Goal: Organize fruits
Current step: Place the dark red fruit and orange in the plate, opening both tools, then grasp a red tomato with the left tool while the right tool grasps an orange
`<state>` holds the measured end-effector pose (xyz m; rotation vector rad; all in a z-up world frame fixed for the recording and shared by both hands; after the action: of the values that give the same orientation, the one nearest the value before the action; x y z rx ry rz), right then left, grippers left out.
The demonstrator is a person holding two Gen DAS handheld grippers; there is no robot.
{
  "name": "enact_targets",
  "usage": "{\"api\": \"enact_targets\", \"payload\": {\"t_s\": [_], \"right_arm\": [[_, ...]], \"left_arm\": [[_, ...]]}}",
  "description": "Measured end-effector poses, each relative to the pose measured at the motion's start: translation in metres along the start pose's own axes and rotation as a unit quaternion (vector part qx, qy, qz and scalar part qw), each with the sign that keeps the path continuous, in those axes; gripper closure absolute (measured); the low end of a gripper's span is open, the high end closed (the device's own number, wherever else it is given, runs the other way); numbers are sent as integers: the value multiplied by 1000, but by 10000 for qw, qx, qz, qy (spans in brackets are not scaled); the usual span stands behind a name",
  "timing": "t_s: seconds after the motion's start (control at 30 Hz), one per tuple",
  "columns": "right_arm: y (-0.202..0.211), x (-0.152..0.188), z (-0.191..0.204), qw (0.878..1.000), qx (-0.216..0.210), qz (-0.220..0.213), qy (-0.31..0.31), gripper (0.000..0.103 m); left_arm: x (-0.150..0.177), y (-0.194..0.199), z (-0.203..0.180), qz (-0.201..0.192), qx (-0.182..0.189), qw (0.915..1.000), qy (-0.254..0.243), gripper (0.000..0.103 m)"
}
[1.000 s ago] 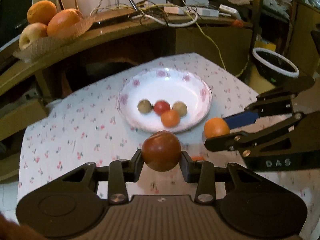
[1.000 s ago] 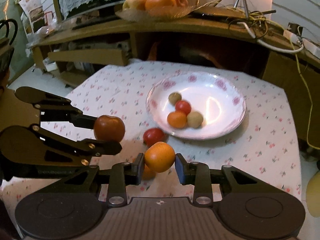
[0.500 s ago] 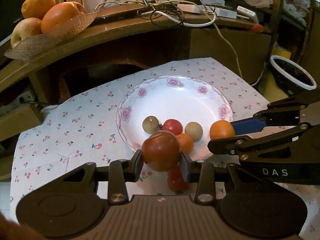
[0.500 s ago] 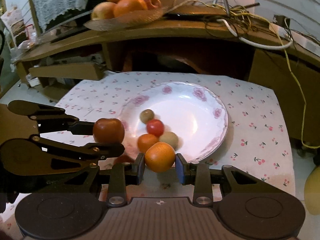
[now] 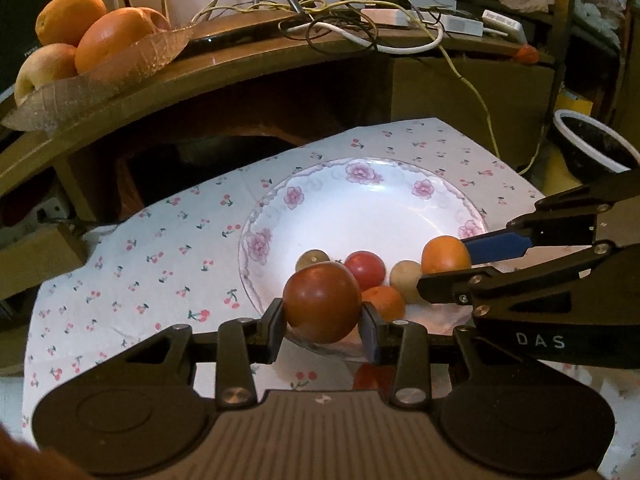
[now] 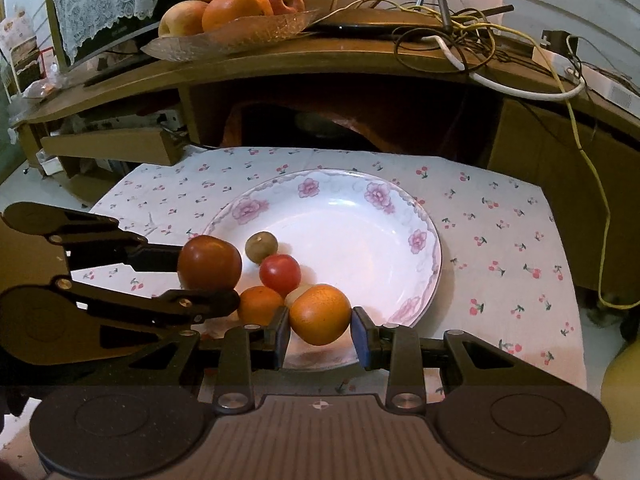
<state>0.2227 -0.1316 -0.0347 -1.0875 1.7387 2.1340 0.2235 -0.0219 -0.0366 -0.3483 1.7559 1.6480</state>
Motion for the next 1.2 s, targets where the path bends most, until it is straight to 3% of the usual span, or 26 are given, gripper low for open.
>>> {"api": "enact_targets", "payload": {"t_s": [0.83,1.2], "right_arm": [[8,-4,-7,9997,-11,-221,-84,64],[26,9,-3,9997,-159,-166,12,63]], "left_arm": [[-4,11,9,-205,-136,9997,67,55],[8,35,-1,-161,168,9997,-120,54]]}}
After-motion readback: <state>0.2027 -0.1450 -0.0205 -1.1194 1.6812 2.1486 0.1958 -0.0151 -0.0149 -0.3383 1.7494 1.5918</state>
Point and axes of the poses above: each gripper's, at about its wrist camera, not at the fingertips, and y roughly against the way its jaws point, z to its left, x to its underside, the point moved 5 cm from there along -y, roughly the way its jaws point, and after that the axes turned 3 degrees about z, right-handed, at the moved point
